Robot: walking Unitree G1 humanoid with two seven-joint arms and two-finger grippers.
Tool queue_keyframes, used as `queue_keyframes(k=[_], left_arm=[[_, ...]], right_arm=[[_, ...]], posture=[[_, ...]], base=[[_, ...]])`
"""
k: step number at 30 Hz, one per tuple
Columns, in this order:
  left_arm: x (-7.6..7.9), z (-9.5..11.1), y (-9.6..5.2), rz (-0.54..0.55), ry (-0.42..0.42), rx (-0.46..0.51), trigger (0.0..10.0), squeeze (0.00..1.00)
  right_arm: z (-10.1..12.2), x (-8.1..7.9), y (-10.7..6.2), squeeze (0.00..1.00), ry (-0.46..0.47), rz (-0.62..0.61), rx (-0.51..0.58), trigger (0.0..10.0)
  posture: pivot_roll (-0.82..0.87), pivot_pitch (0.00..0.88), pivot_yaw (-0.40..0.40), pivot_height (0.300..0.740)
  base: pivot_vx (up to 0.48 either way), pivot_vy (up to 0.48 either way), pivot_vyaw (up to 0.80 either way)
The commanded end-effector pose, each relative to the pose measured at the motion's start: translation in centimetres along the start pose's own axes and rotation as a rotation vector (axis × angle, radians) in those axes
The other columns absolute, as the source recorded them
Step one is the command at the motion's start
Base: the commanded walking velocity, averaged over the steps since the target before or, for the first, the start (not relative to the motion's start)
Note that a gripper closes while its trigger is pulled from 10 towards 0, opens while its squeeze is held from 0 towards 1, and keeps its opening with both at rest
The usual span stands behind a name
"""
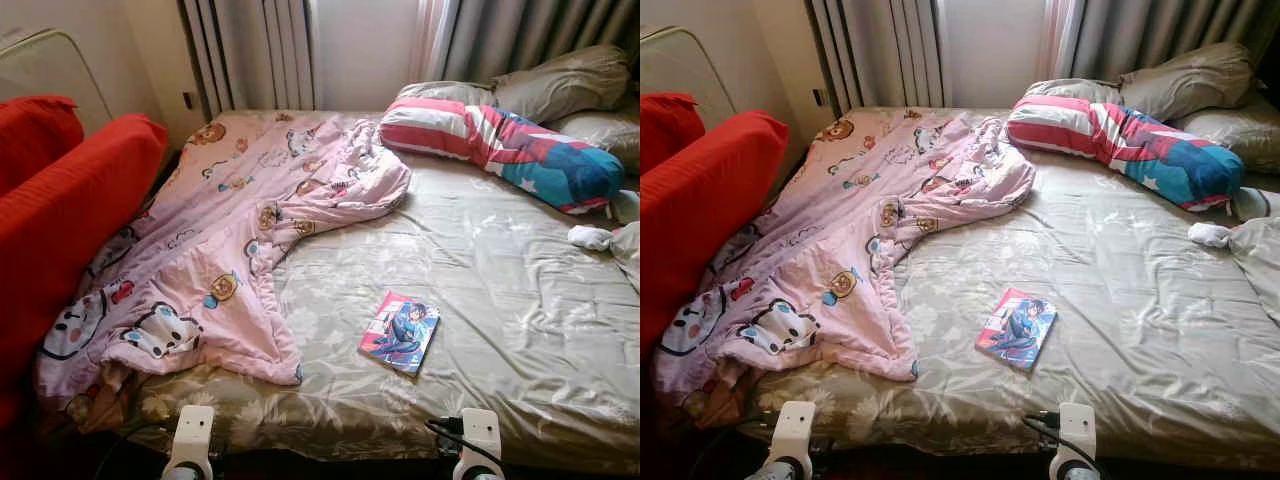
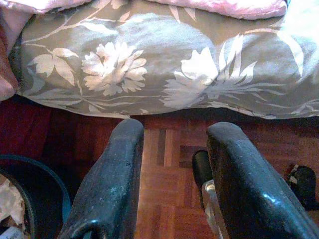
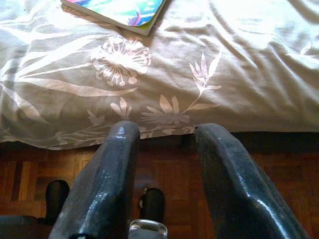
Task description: Clean up the room
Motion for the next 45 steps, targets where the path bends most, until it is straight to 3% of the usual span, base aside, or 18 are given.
queue_keyframes(k=[1,21,31,36,45], left_arm=[[-0.1,0.2,0.0,-0.003,0.013,0.009,10.0,0.0],[0.0,0.9,0.2,0.005,0.035,0.032,10.0,0.0],[0.7,4.9,0.8,-0.013,0.001,0.15,10.0,0.0],[1.1,5.9,0.9,-0.027,0.0,0.171,10.0,0.0],[0.3,1.9,0.4,-0.016,0.009,0.062,10.0,0.0]], right_arm=[[-0.1,-0.1,0.0,0.0,0.01,-0.001,-0.004,10.0],[0.1,0.1,0.0,0.0,0.036,-0.019,0.007,10.0],[2.8,-0.3,0.5,0.0,0.068,-0.014,0.098,10.0],[3.3,-0.5,0.6,0.0,0.06,-0.007,0.104,10.0],[1.6,-0.1,0.3,0.0,0.055,-0.019,0.057,10.0]], posture=[[0.09,0.008,0.022,0.74],[0.09,0.012,0.029,0.74],[0.08,0.018,0.032,0.74],[0.08,0.026,0.03,0.74],[0.08,0.035,0.031,0.74]], base=[[0.27,0.0,0.0],[0.231,0.0,0.0],[0.0,0.0,0.0],[0.0,0.0,0.0],[0.0,0.0,0.0]])
Point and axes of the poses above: a point about 5 cm out from each wrist's last joint towards the gripper, its own y axis pointing out of the wrist towards the gripper, its own z axis along the axis of the wrist's last joint, x = y × z, the point moved 5 cm from there along y, pointing out of the wrist towards the gripper, and after that the axes turned 1 degree about -y, right-handed, at the moved point
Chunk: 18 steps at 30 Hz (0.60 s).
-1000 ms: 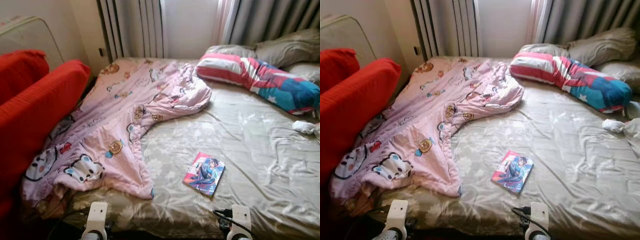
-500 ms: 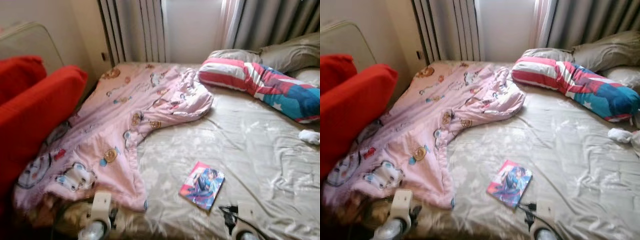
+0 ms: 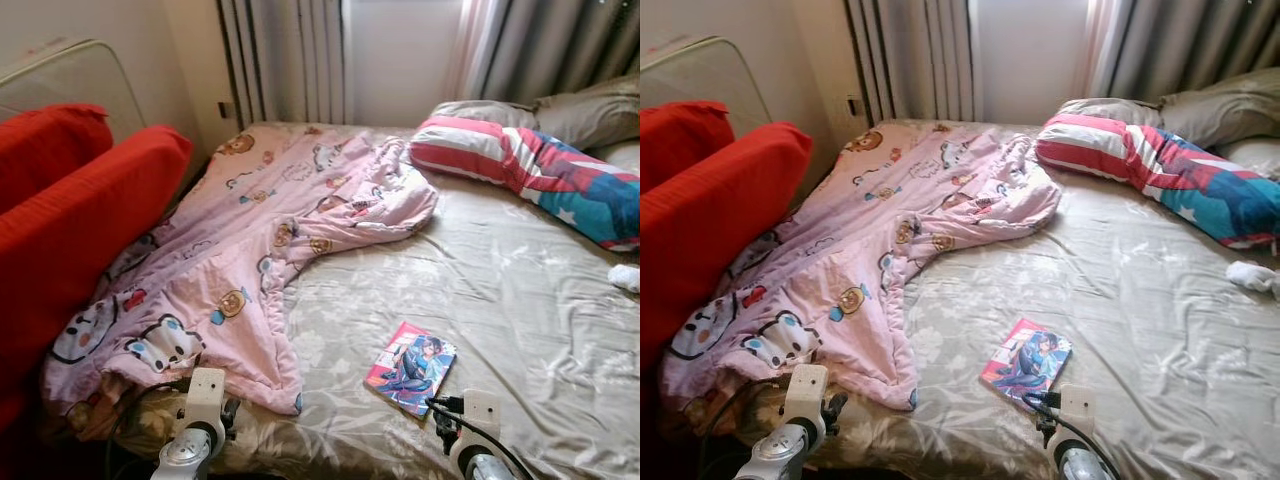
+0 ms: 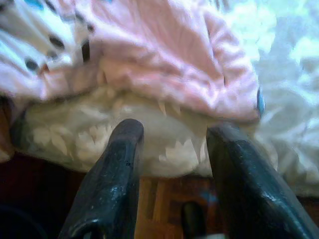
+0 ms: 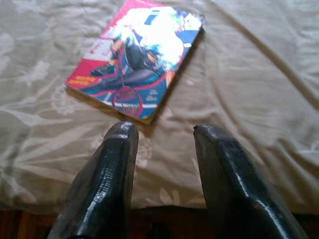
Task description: Clean up the room
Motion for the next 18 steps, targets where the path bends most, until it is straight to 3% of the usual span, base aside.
queue_keyframes(k=[1,6,18], left_arm=[[-0.7,-1.6,-0.5,0.007,0.011,-0.054,10.0,0.0],[-0.8,-2.2,-0.6,0.014,0.008,-0.072,10.0,0.0],[-0.3,-1.2,-0.2,0.004,0.005,-0.047,10.0,0.0]], right_arm=[[-0.6,0.1,-0.1,0.0,0.005,-0.006,-0.019,10.0],[-0.9,0.3,-0.2,0.0,0.023,-0.019,-0.029,10.0],[-0.6,0.4,-0.1,0.0,0.035,-0.027,-0.02,10.0]], posture=[[0.08,0.038,0.033,0.74],[0.09,0.048,0.032,0.74],[0.08,0.064,0.035,0.74]], base=[[0.0,0.0,0.0],[0.197,0.0,0.0],[0.258,0.0,0.0]])
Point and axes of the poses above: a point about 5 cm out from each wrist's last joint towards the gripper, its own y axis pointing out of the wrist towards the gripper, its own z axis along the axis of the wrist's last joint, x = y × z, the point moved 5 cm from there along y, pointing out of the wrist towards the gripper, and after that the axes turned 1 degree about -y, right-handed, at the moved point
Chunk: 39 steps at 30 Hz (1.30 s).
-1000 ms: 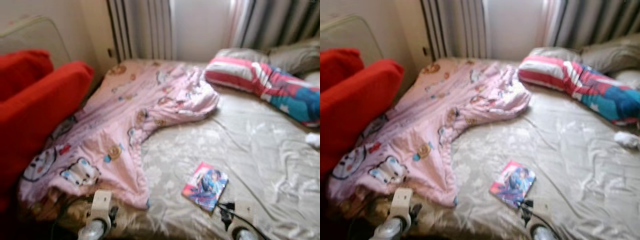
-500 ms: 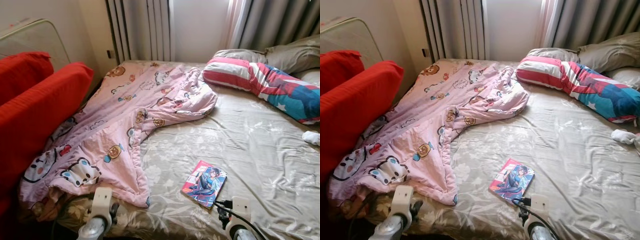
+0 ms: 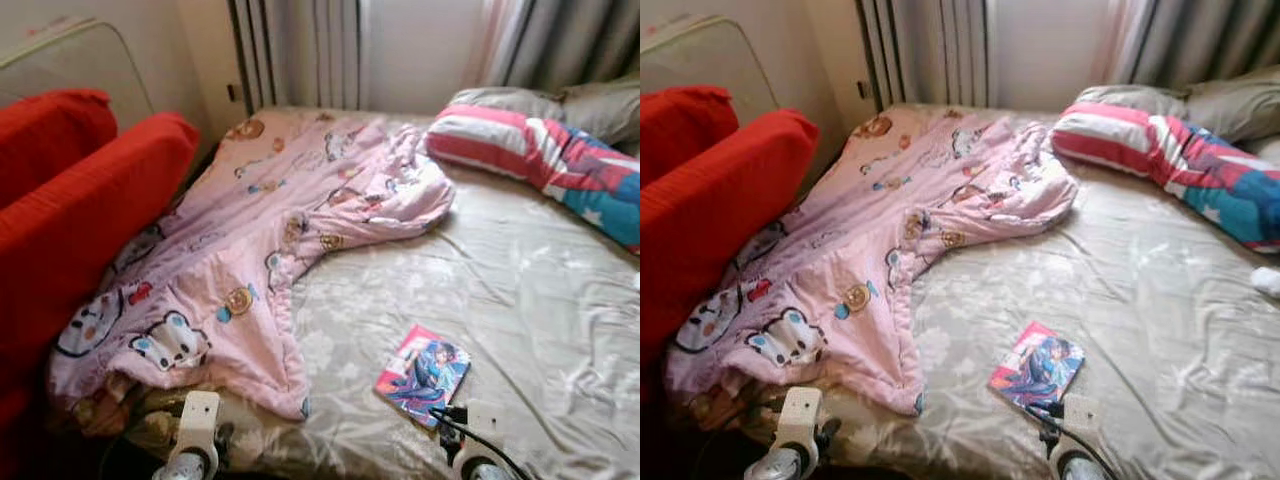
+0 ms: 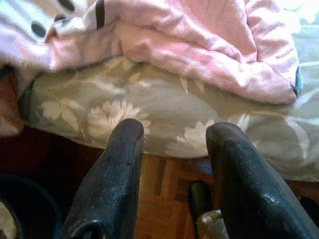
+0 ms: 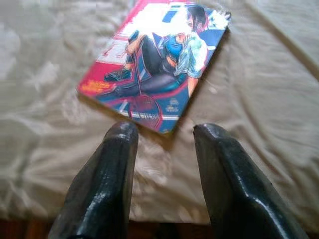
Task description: Clean up the room
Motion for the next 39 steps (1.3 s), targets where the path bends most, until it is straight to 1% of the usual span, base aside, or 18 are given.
queue_keyframes(k=[1,5,7,8,10,11,14,15,16,17,21,24,25,27,31,34,36,39], left_arm=[[0.5,0.3,0.1,-0.013,0.002,0.0,10.0,0.0],[0.5,0.7,0.2,-0.014,0.003,0.02,10.0,0.0],[0.5,2.2,0.5,-0.014,-0.013,0.069,10.0,0.0],[0.5,2.2,0.5,-0.014,-0.013,0.069,10.0,0.0],[0.7,3.8,0.7,-0.02,-0.026,0.126,10.0,0.0],[0.7,3.8,0.7,-0.02,-0.026,0.126,10.0,0.0],[0.8,6.0,0.8,-0.027,-0.042,0.21,10.0,0.0],[0.9,6.6,0.8,-0.029,-0.043,0.231,10.0,0.0],[1.1,7.9,0.8,-0.038,-0.047,0.282,10.0,0.0],[1.1,8.3,0.8,-0.042,-0.045,0.298,10.0,0.0],[1.1,9.7,0.4,-0.052,-0.049,0.378,10.0,0.0],[1.1,10.4,0.1,-0.057,-0.055,0.424,10.0,0.0],[1.1,10.8,-0.2,-0.066,-0.055,0.461,10.0,0.0],[1.0,11.1,-0.4,-0.069,-0.055,0.482,10.0,0.0],[0.8,11.3,-1.0,-0.072,-0.045,0.531,10.0,0.0],[1.3,11.3,-0.9,-0.08,-0.053,0.523,10.0,0.0],[1.9,11.8,-0.8,-0.101,-0.05,0.534,10.0,0.0],[2.1,12.2,-0.8,-0.105,-0.052,0.542,10.0,0.0]], right_arm=[[-0.5,1.1,-0.2,0.0,0.013,-0.03,-0.015,10.0],[-0.6,1.1,-0.2,0.0,0.014,-0.03,-0.016,10.0],[-0.6,1.1,-0.2,0.0,0.014,-0.029,-0.015,10.0],[-0.6,1.1,-0.2,0.0,0.014,-0.029,-0.015,10.0],[-0.5,1.0,-0.2,0.0,0.013,-0.027,-0.008,10.0],[-0.5,1.0,-0.2,0.0,0.013,-0.027,-0.008,10.0],[0.5,1.1,-0.1,0.0,0.003,-0.036,0.036,10.0],[1.0,1.2,0.0,0.0,0.016,-0.043,0.055,10.0],[2.5,1.1,0.1,0.0,0.054,-0.043,0.121,10.0],[3.1,1.1,0.2,0.0,0.058,-0.041,0.143,10.0],[6.7,0.2,0.2,0.0,0.038,-0.007,0.296,10.0],[8.4,0.1,0.0,0.0,0.02,0.0,0.38,10.0],[9.2,0.3,-0.4,0.0,0.029,-0.004,0.434,10.0],[9.4,0.4,-0.6,0.0,0.025,-0.001,0.457,10.0],[9.5,0.5,-1.6,0.0,-0.049,0.007,0.531,10.0],[8.7,0.1,-1.7,0.0,-0.065,0.021,0.522,10.0],[8.8,-0.2,-1.6,0.0,-0.057,0.024,0.518,10.0],[8.8,-0.5,-1.5,0.0,-0.067,0.033,0.506,10.0]], posture=[[0.08,0.063,0.036,0.74],[0.08,0.071,0.038,0.74],[0.09,0.074,0.037,0.74],[0.09,0.074,0.037,0.74],[0.08,0.082,0.037,0.74],[0.08,0.082,0.037,0.74],[0.08,0.089,0.036,0.74],[0.08,0.093,0.035,0.74],[0.08,0.097,0.035,0.74],[0.08,0.097,0.035,0.74],[0.07,0.107,0.037,0.74],[0.07,0.108,0.028,0.74],[0.08,0.109,0.023,0.74],[0.09,0.112,0.019,0.74],[0.09,0.127,0.021,0.74],[0.08,0.133,0.024,0.74],[0.07,0.134,0.024,0.74],[0.07,0.14,0.022,0.74]], base=[[0.259,0.0,0.0],[0.065,0.0,0.0],[0.0,0.0,0.0],[0.0,0.0,0.0],[0.0,0.0,0.0],[0.0,0.0,0.0],[0.0,0.0,0.0],[0.0,0.0,0.0],[0.0,0.0,0.0],[0.0,0.0,0.0],[0.0,0.0,0.0],[0.0,0.0,0.0],[0.0,0.0,0.0],[0.0,0.0,0.0],[0.0,0.0,0.0],[0.0,0.0,0.0],[0.0,0.0,0.0],[0.0,0.0,0.0]])
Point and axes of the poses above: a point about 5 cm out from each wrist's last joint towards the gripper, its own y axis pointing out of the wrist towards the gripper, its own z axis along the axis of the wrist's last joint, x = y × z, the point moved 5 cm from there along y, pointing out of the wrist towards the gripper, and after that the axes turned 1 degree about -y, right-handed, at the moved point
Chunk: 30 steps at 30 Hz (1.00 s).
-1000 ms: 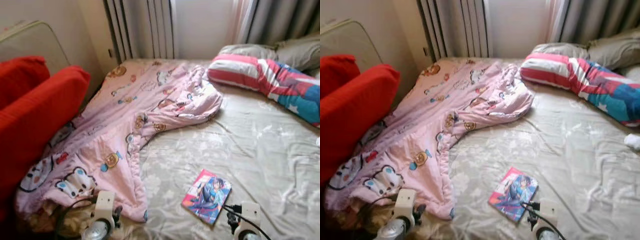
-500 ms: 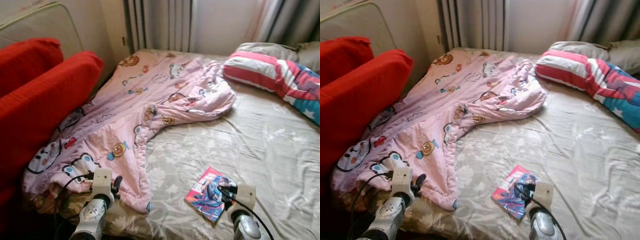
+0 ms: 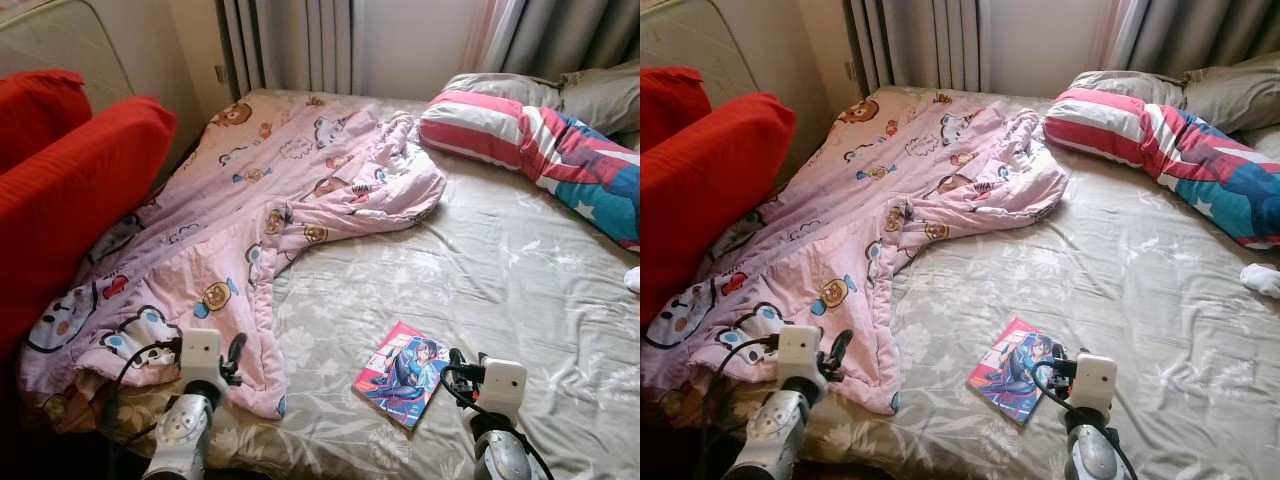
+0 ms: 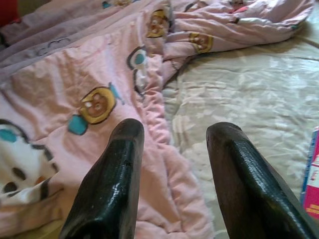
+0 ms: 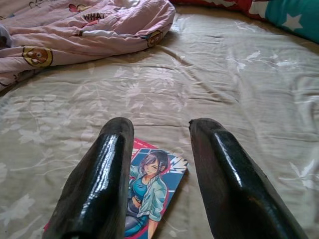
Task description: Clean up the room
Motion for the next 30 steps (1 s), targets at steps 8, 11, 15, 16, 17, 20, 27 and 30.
queue_keyframes(k=[8,11,15,16,17,20,27,30], left_arm=[[-0.6,-0.2,-0.3,0.011,0.008,-0.006,10.0,0.0],[-0.6,-0.4,-0.4,0.012,0.007,-0.012,10.0,0.0],[-0.5,-0.3,-0.4,0.006,0.009,-0.011,10.0,0.0],[-0.5,-0.3,-0.3,0.004,0.01,-0.011,10.0,0.0],[-0.5,-0.2,-0.3,0.004,0.01,-0.011,10.0,0.0],[-0.5,-0.2,-0.3,0.004,0.012,-0.009,10.0,0.0],[-0.6,-0.3,-0.4,0.005,0.015,-0.014,10.0,0.0],[-0.6,-0.3,-0.4,0.007,0.011,-0.018,10.0,0.0]], right_arm=[[-1.0,-0.2,-0.1,0.0,-0.015,0.006,-0.062,10.0],[-1.2,-0.5,-0.1,0.0,-0.017,0.018,-0.071,10.0],[-1.2,-0.6,-0.1,0.0,-0.007,0.014,-0.08,10.0],[-1.2,-0.6,-0.1,0.0,-0.002,0.013,-0.075,10.0],[-1.1,-0.6,-0.1,0.0,0.001,0.011,-0.068,10.0],[-1.2,-0.6,-0.2,0.0,-0.01,0.012,-0.075,10.0],[-1.1,-0.3,0.0,0.0,-0.007,0.003,-0.078,10.0],[-1.4,-0.4,0.1,0.0,-0.013,0.007,-0.101,10.0]], posture=[[0.08,0.152,0.019,0.715],[0.08,0.152,0.021,0.69],[0.08,0.153,0.024,0.66],[0.08,0.152,0.024,0.66],[0.08,0.153,0.024,0.66],[0.08,0.155,0.024,0.66],[0.08,0.159,0.026,0.66],[0.08,0.16,0.028,0.66]], base=[[0.0,0.0,0.0],[0.0,0.0,0.0],[0.0,0.0,0.0],[0.0,0.0,0.0],[0.0,0.0,0.0],[0.0,0.0,0.0],[0.0,0.0,0.0],[0.0,0.0,0.0]])
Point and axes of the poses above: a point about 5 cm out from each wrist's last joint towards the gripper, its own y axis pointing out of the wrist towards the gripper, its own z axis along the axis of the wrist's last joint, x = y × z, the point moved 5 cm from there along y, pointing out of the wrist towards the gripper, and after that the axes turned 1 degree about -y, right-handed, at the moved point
